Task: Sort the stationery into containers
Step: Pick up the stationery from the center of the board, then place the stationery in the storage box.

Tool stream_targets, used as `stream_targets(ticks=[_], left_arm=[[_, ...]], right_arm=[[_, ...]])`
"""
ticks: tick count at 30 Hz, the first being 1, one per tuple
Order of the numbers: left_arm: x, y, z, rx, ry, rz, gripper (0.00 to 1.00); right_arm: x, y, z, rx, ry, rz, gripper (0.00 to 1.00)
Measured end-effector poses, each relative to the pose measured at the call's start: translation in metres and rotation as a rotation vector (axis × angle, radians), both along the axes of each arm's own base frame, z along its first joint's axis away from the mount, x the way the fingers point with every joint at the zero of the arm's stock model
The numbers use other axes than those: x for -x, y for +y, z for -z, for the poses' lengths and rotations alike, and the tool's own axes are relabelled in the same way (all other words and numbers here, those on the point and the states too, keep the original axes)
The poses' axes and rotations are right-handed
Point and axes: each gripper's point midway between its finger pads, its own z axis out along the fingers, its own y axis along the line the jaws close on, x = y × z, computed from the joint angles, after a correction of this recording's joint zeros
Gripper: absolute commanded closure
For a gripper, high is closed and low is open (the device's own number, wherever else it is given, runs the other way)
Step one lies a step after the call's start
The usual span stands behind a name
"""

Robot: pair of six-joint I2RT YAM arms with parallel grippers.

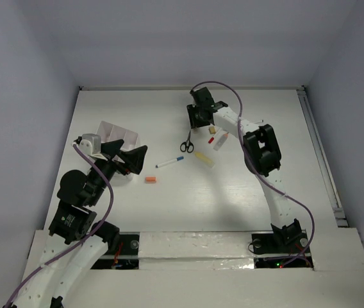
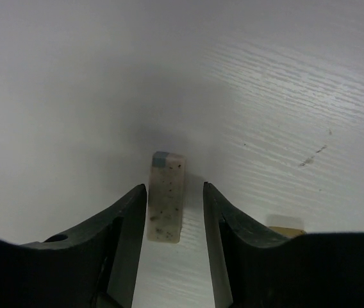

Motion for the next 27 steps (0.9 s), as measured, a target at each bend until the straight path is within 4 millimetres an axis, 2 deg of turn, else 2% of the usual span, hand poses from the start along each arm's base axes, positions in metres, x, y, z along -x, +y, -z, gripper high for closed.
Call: stream_targets(ticks=[2,5,6,7,13,15,17,19,22,25,27], left_arm=[[0.000,-0.001,0.000,-0.002,-0.001,0.004,0.01],[0.001,-0.001,0.000,-0.003,-0.001,0.007,0.01],[0.001,-0.001,0.000,-0.003,-0.001,0.008,0.01],[0.001,-0.001,0.000,-0.003,-0.001,0.009,0.01],[0.001,-0.001,0.000,-0.004,-0.001,0.009,0.01],[0.001,-0.001,0.000,-0.004,-0.001,0.007,0.01],[0.000,0.000,0.000,-0.004,-0.001,0.005,0.01],[0.000,0.000,0.000,-0.004,-0.002,0.006,0.01],[0.000,0.000,0.000,-0.006,-0.003,0.011,0.01],[0.001,0.000,0.000,-0.006,-0.006,0.011,0.01],[0.002,0.002,-0.002,-0.004,-0.011,0.006,0.01]], right_arm=[[0.002,-0.001,0.006,0.009,0.013,0.002,0.56],[0.000,-0.001,0.007,0.015,0.016,0.006,0.69],[-0.002,0.000,0.006,0.013,0.011,0.007,0.80],[-0.003,0.000,0.005,0.013,0.008,0.007,0.84],[-0.008,0.002,-0.002,-0.007,-0.040,0.025,0.87],[-0.005,0.008,-0.012,-0.042,-0.062,0.007,0.88],[0.000,0.024,-0.034,-0.107,-0.100,-0.026,0.88],[0.009,0.055,-0.070,-0.210,-0.157,-0.087,0.88],[0.031,0.124,-0.137,-0.422,-0.267,-0.208,0.87],[0.072,0.203,-0.197,-0.620,-0.348,-0.363,0.87],[0.100,0.245,-0.224,-0.717,-0.376,-0.447,0.87]])
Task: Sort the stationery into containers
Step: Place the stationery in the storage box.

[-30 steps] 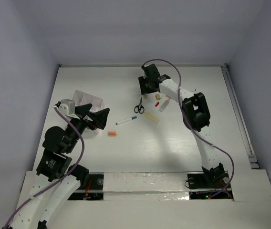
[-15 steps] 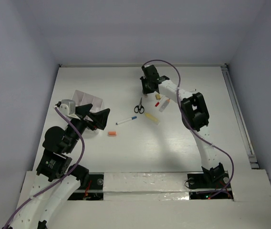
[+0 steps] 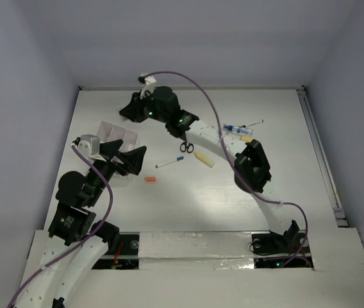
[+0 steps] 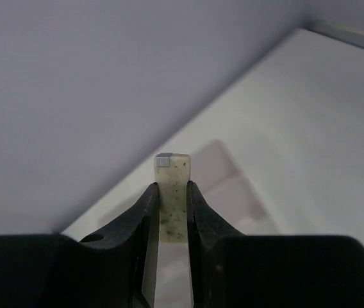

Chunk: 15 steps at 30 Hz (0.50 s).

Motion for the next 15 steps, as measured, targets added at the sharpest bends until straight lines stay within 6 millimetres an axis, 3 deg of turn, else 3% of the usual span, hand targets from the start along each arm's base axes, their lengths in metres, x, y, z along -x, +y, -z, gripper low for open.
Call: stream_targets(ticks=[3,6,15], left_arm=[[0.002,0.002,-0.003,0.006,-0.013,-0.005,0.01],[0.003,0.004,-0.005,0.009,-0.020,-0.010,0.01],[0.004,0.005,-0.006,0.011,-0.025,-0.013,0.01]], right_arm=[[0.040,0.050,-0.019,-0.089,-0.035,-0.109,0.88],[0.058,0.072,-0.011,-0.110,-0.024,-0.151,0.88],[0.033,0.061,0.048,-0.056,0.042,-0.057,0.88]])
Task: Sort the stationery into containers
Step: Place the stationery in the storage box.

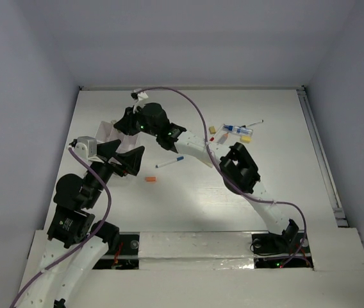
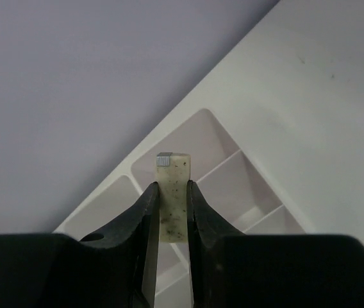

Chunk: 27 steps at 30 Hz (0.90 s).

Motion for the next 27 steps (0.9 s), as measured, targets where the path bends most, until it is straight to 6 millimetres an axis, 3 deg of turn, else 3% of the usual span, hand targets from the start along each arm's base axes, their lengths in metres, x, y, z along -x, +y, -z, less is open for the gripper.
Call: stream_targets(ticks=[8,14,23,25,27], left_arm=[[0.000,-0.001,0.000,-0.001,0.000,0.005,0.01],[0.001,-0.001,0.000,-0.001,0.000,0.007,0.01],[0.001,-0.001,0.000,-0.001,0.000,0.006,0.01],[0.001,-0.001,0.000,-0.001,0.000,0.006,0.01],[0.001,-0.001,0.000,-0.001,0.000,0.006,0.01]], right_arm=[[-0.010,0.000,0.028,0.034,0.024,0.030,0.87],[-0.012,0.000,0.039,0.042,0.046,0.038,0.80],[-0.016,0.007,0.049,0.032,0.067,0.043,0.80],[-0.016,0.009,0.050,0.029,0.069,0.043,0.77],[-0.015,0.010,0.050,0.025,0.072,0.042,0.68]])
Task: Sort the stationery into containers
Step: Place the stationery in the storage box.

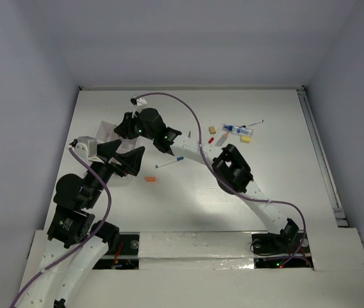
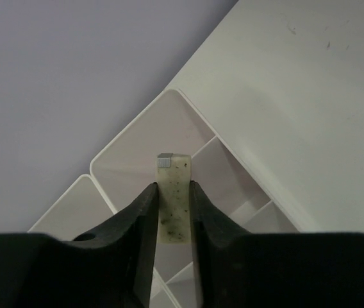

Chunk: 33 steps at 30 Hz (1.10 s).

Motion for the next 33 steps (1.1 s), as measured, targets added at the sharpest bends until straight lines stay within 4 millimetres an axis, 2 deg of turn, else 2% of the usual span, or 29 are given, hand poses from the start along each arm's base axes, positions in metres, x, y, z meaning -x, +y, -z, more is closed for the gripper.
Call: stream_targets(ticks=[5,13,16,18,20,24,26,29,30,33], left_arm=[[0.000,0.000,0.000,0.000,0.000,0.000,0.01],[0.000,0.000,0.000,0.000,0.000,0.000,0.01],[0.000,0.000,0.000,0.000,0.000,0.000,0.01],[0.000,0.000,0.000,0.000,0.000,0.000,0.01],[0.000,0.000,0.000,0.000,0.000,0.000,0.01],[0.000,0.000,0.000,0.000,0.000,0.000,0.01],[0.000,0.000,0.000,0.000,-0.001,0.000,0.01],[0.001,0.001,-0.001,0.002,-0.006,0.000,0.01],[0.002,0.001,-0.002,0.003,-0.008,0.001,0.01],[0.003,0.001,-0.002,0.004,-0.011,0.002,0.01]], right_arm=[[0.005,0.004,-0.001,-0.004,0.003,-0.006,0.51],[0.006,0.005,-0.001,-0.005,0.003,-0.010,0.50],[0.006,0.004,-0.001,-0.002,-0.002,-0.007,0.54],[0.006,-0.002,0.004,0.019,-0.010,0.006,0.57],[0.005,-0.017,0.012,0.066,-0.006,0.028,0.58],[0.008,-0.068,0.015,0.177,0.006,0.081,0.58],[-0.001,-0.115,0.004,0.227,0.016,0.148,0.58],[-0.033,-0.204,-0.014,0.286,0.033,0.308,0.58],[-0.046,-0.242,-0.018,0.309,0.044,0.379,0.58],[-0.077,-0.338,-0.016,0.394,0.087,0.564,0.58]])
